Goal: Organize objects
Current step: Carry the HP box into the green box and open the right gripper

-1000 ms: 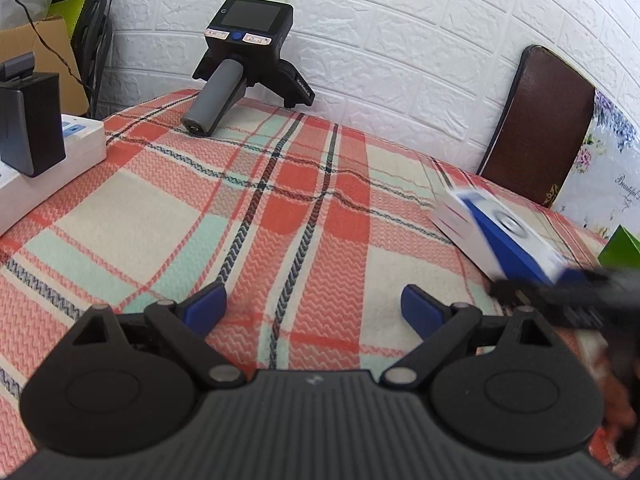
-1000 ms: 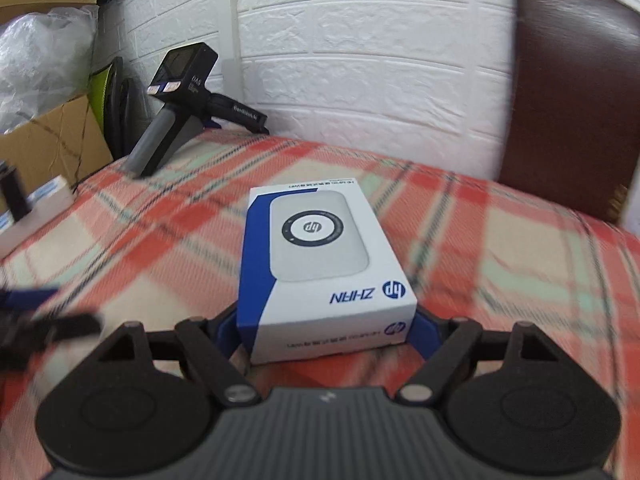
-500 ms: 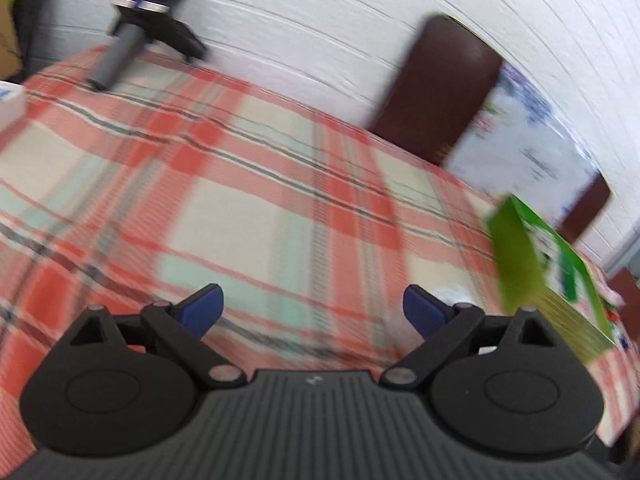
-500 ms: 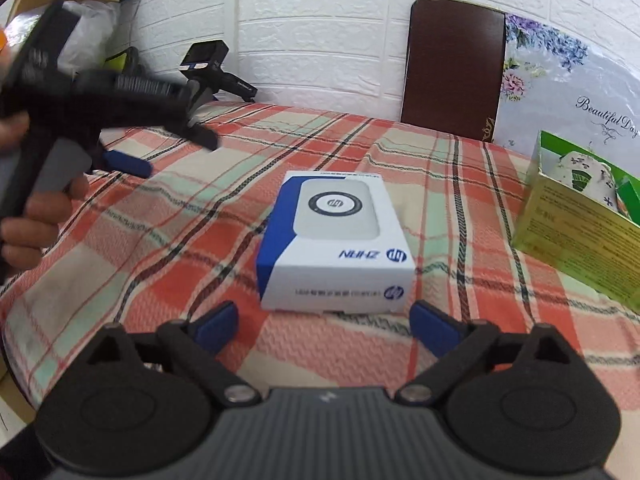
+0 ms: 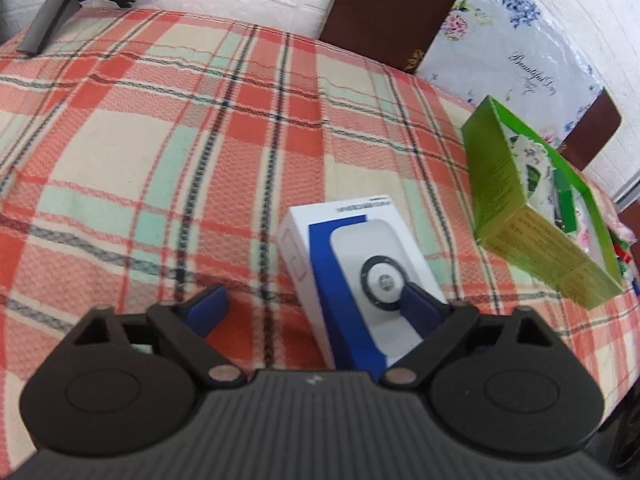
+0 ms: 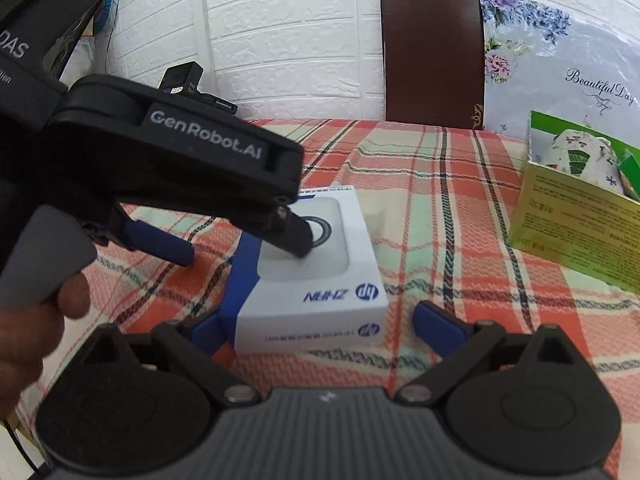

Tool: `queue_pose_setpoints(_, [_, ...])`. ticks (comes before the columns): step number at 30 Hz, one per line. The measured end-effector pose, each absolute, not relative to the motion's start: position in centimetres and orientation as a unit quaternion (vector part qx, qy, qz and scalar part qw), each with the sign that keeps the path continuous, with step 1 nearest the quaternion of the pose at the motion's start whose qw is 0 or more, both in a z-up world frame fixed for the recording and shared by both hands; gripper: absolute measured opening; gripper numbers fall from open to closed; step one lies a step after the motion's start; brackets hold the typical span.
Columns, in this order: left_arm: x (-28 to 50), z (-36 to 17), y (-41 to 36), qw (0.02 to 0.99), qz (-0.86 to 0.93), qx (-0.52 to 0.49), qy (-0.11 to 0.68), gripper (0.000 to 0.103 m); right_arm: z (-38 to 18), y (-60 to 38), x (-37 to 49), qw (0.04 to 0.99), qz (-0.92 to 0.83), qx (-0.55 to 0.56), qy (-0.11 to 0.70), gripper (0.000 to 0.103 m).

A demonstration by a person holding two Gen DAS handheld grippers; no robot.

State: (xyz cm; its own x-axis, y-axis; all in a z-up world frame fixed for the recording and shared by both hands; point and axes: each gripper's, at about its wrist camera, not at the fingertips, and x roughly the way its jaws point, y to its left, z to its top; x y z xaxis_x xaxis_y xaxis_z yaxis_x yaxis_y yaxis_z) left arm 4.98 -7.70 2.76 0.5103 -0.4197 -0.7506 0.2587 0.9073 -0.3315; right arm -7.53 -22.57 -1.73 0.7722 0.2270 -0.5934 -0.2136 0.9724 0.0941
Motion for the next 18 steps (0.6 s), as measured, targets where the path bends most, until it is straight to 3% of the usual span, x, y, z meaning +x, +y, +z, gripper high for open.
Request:
queue_pose_setpoints(1, [4.9, 2.8, -7.8, 0.859, -0.216, -0.101, 0.453, 0.068, -1.8, -22.3, -7.6, 0.942, 0.123, 0.002, 0.311, 0.079])
queue_pose_setpoints(2, [4.8, 2.9, -8.1, 0.852, -0.232, -0.112, 0.455, 0.061, -1.8, -22.1, -7.7, 0.944, 0.122, -0.007, 0.308, 0.078])
queue_pose_setpoints(7, [3.1, 5.0, -9.9, 0.86, -0.255, -0.091, 0.432, 0.05, -1.4, -24.3, -9.0, 0.953, 0.111, 0.046, 0.279, 0.078])
queue_pose_setpoints(18, [2.3, 13.7, -25.1, 0.852, -0.401, -0.007, 0.336, 0.048, 4.3, -35.7, -11.3, 0.991, -0.042, 0.037, 0.124, 0.078])
